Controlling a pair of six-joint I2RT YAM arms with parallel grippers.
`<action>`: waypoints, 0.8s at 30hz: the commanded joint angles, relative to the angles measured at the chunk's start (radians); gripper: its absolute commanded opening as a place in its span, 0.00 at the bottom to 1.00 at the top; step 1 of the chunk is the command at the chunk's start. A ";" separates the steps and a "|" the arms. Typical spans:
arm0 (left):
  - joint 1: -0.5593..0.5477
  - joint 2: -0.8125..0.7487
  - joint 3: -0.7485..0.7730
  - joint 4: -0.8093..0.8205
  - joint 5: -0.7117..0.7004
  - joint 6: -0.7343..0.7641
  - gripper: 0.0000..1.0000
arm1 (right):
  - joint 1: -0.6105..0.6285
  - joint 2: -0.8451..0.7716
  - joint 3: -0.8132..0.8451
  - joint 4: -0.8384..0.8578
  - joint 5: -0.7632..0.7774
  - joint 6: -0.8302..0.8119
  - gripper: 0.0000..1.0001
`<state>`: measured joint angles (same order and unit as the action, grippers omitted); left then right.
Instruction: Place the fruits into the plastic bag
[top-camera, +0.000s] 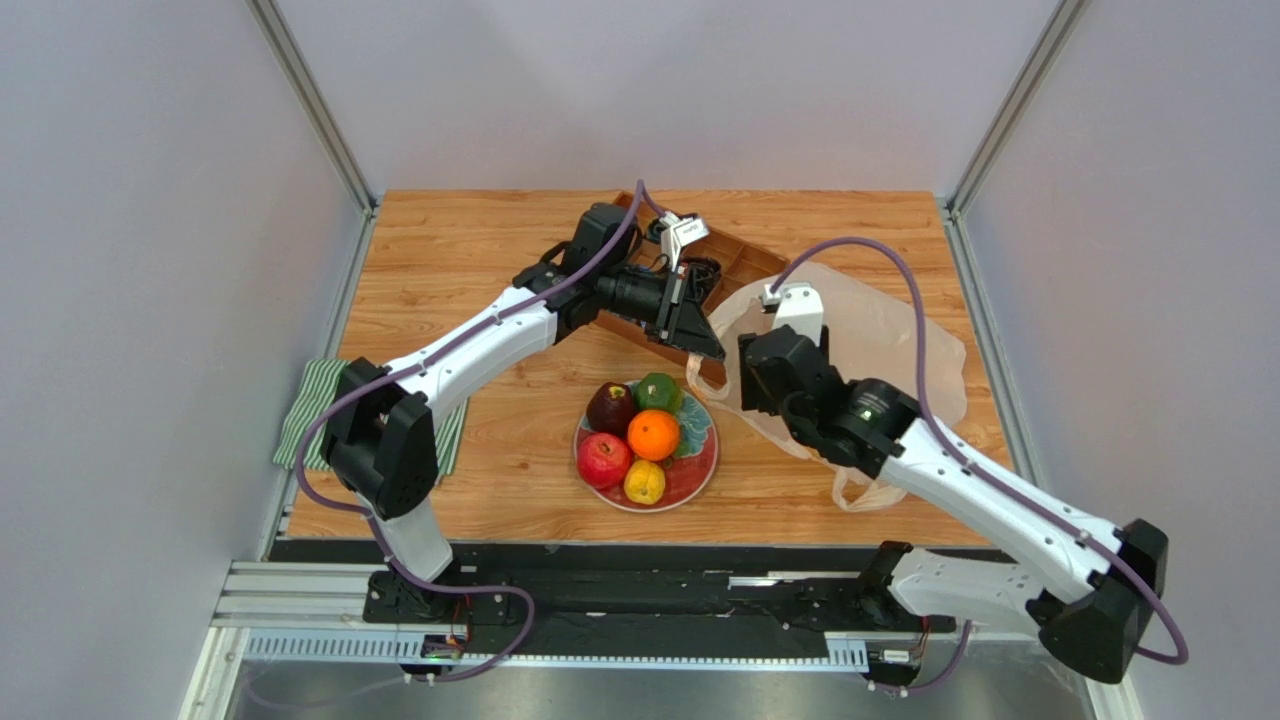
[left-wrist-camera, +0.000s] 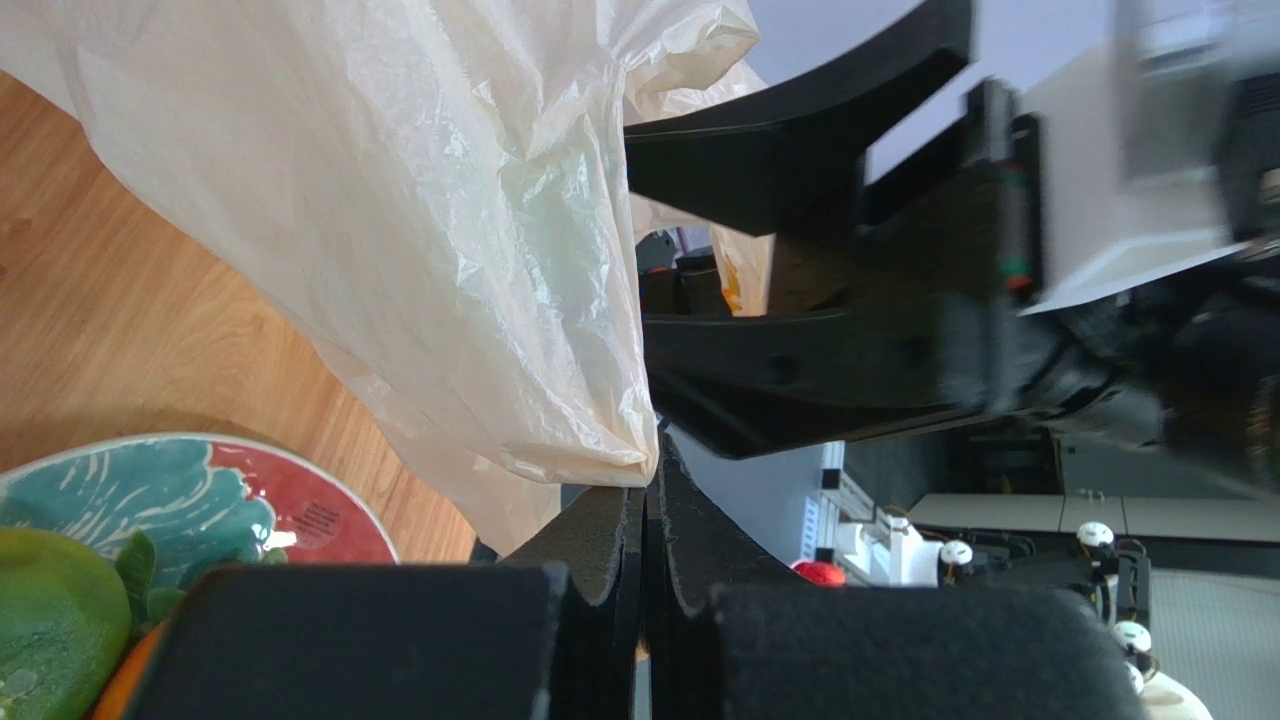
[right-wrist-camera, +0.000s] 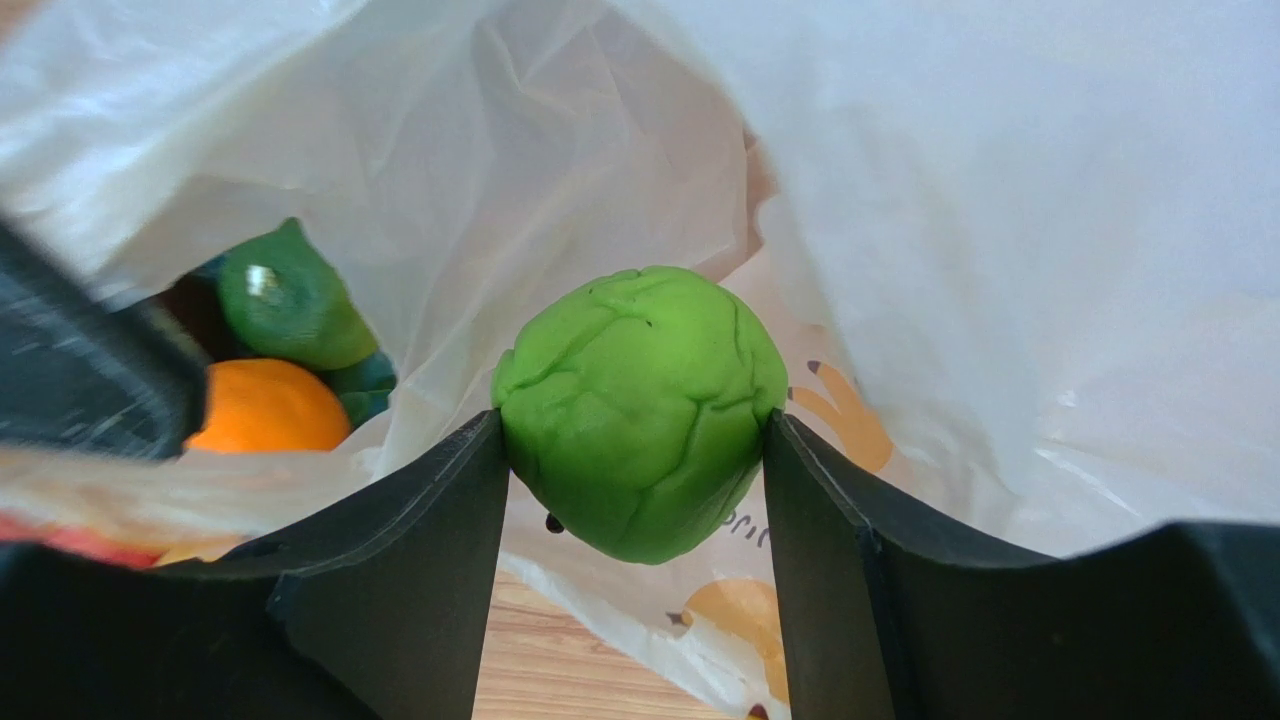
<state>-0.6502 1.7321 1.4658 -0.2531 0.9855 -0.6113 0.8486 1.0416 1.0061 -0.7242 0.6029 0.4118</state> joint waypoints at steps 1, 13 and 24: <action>0.001 -0.009 0.031 0.009 0.015 0.018 0.00 | 0.001 0.075 -0.014 0.094 0.139 -0.027 0.20; 0.001 -0.017 0.031 0.012 0.016 0.016 0.00 | -0.199 0.290 -0.063 0.227 0.143 -0.025 0.09; 0.000 -0.014 0.028 0.017 0.024 0.010 0.00 | -0.312 0.360 -0.093 0.290 -0.003 -0.033 0.34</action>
<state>-0.6502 1.7321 1.4658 -0.2523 0.9855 -0.6113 0.5468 1.3922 0.9085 -0.5060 0.6518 0.3836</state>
